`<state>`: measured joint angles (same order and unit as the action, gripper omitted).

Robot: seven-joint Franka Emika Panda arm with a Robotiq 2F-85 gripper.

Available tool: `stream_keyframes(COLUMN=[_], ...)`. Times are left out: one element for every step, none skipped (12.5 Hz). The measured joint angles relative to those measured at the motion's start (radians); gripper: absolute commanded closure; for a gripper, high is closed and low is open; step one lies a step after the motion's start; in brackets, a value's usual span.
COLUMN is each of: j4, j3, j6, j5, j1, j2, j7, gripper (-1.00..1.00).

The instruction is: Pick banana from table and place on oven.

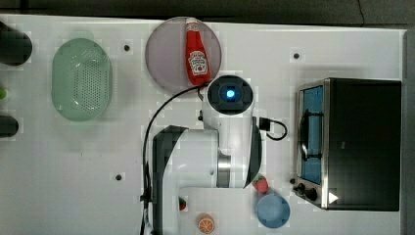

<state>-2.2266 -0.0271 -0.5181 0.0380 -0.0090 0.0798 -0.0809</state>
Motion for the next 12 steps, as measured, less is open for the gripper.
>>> stream_keyframes(j4=[-0.018,-0.035,-0.064,-0.086,-0.105,-0.119,-0.125,-0.146,-0.170,-0.193,-0.213,-0.229], j3=[0.002,0.005,0.003,0.005,0.002,-0.003,-0.006,-0.002,0.003,0.008,0.000,-0.006], j6=[-0.040,-0.093,-0.183,-0.249,-0.295,-0.343,-0.364,-0.390,-0.418,-0.436,-0.471,-0.534], j5=[0.003,0.004,0.005,0.008,-0.005,-0.023,-0.009,-0.018,-0.039,-0.036,-0.037,-0.028], j1=[-0.006,-0.013,-0.017,-0.019,-0.017,-0.012,-0.012,-0.015,-0.016,-0.014,-0.007,-0.009], j2=[0.031,0.057,0.069,0.074,0.078,0.090,0.104,0.115,0.122,0.126,0.133,0.146], j7=[0.000,0.000,0.000,0.000,0.000,0.000,0.000,0.000,0.000,0.000,0.000,0.000], gripper=[-1.00,-1.00,-1.00,-1.00,-1.00,-1.00,-1.00,-1.00,-1.00,-1.00,-1.00,-1.00])
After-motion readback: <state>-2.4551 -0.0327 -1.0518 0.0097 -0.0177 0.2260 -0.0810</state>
